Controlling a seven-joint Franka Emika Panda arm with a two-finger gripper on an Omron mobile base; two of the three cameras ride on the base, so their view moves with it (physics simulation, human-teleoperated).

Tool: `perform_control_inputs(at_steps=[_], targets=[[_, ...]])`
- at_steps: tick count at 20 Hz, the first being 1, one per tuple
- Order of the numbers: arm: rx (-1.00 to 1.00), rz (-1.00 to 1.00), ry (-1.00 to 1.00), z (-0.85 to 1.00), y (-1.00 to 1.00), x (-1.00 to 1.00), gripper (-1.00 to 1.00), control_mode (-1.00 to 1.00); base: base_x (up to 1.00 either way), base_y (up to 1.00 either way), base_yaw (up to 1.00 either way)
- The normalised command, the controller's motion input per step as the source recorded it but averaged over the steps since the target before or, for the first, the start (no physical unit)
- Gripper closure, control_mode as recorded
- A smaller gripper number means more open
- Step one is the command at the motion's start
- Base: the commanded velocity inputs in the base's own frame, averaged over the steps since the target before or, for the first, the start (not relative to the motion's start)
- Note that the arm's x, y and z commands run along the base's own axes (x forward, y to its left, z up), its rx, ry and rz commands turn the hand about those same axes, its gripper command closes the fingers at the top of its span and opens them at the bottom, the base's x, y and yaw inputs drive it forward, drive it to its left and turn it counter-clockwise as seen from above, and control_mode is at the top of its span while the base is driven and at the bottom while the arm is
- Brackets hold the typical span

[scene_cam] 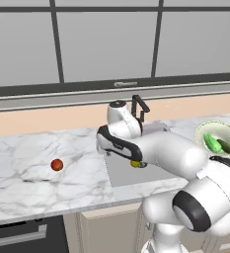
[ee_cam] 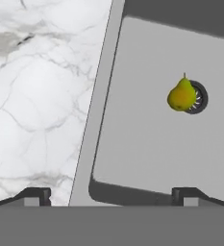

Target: There is a mixed pile of frozen fruits and vegetables on the counter. Locate all the frozen vegetables and place the items in a bowl on the counter. Take all the frozen fruits and defrost them in a running sink.

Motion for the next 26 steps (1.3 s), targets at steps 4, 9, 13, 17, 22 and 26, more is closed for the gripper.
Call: perform_control_inputs(at_steps=[4, 9, 13, 17, 22, 26], targets=[[-0.09, 0.24, 0.05, 0.13, 0.71, 0.10, -1.00, -1.00, 0.00, 0.00, 0.00], [-0.03, 0.21, 0.18, 0.05, 0.77, 0.11, -1.00, -1.00, 0.00, 0.00, 0.00], [-0.02, 0.18, 0.18, -0.01, 0.84, 0.12, -1.00, -1.00, 0.00, 0.00, 0.00], [-0.04, 0.18, 0.17, -0.09, 0.85, 0.08, -1.00, -1.00, 0.00, 0.00, 0.00], [-0.02, 0.18, 0.12, -0.17, 0.79, 0.07, -1.00, -1.00, 0.00, 0.00, 0.00], [0.00, 0.09, 0.00, -0.26, 0.46, 0.14, -1.00, -1.00, 0.00, 0.00, 0.00]])
